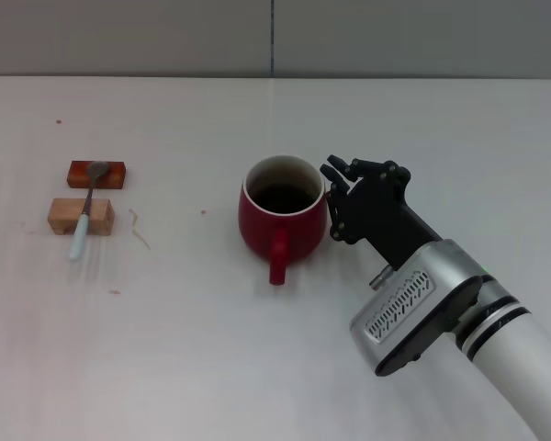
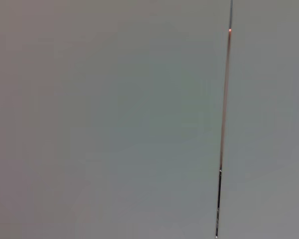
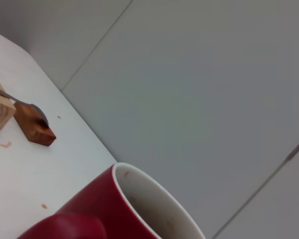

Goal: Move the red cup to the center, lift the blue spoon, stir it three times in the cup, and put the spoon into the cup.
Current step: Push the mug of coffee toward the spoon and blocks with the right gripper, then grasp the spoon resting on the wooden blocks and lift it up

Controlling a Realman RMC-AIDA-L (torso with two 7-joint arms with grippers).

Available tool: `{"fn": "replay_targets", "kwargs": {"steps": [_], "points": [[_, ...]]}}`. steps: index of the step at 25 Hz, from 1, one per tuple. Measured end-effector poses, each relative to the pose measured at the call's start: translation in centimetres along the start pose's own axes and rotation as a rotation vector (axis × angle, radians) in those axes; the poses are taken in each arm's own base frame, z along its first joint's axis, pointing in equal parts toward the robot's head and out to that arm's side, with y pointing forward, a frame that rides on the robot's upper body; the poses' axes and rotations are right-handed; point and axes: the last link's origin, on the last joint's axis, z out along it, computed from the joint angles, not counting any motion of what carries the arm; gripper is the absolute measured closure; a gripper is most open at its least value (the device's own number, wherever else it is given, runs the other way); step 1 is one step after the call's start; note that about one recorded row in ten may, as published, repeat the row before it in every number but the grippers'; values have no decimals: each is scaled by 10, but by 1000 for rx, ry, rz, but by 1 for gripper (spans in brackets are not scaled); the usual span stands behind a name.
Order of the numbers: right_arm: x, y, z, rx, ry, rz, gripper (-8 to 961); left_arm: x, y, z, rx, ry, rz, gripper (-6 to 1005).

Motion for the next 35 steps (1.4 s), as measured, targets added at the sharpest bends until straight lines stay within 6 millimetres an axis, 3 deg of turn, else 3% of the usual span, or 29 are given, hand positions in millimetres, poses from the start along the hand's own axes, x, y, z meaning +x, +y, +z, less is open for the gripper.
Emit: {"fn": "replay_targets", "kwargs": {"steps": [9, 15, 16, 17, 18, 19, 21, 22, 23, 24, 26, 33, 35], "points": [[-2, 1, -1, -13, -23, 43, 854, -3, -2, -6, 3, -5, -2, 170], [22, -25, -15, 150, 43, 75, 850, -3, -4, -8, 7, -3, -1, 169], [33, -39, -21, 233, 81, 91, 850, -2, -4, -10, 7, 3, -1, 169], [33, -39, -21, 233, 81, 91, 849, -2, -4, -10, 7, 3, -1, 169], [45, -56, -29, 334, 115, 120, 848, -2, -4, -10, 6, 5, -2, 169], [45, -56, -29, 334, 115, 120, 848, -2, -4, -11, 6, 7, -5, 170], [62, -86, -48, 520, 123, 207, 846, -3, -4, -12, 3, 6, -17, 170], [62, -86, -48, 520, 123, 207, 846, -3, -4, -12, 3, 6, -17, 170], [71, -102, -64, 625, 92, 290, 845, -3, -4, -12, 2, 6, -23, 170], [71, -102, -64, 625, 92, 290, 844, -3, -4, -12, 0, 5, -31, 170], [81, -117, -83, 712, 36, 382, 843, -3, -4, -13, 0, 6, -40, 169], [113, -159, -150, 825, -183, 643, 589, 0, -4, -13, -11, 25, -72, 170], [113, -162, -155, 838, -203, 650, 514, 0, -4, -13, -14, 27, -74, 170]]}}
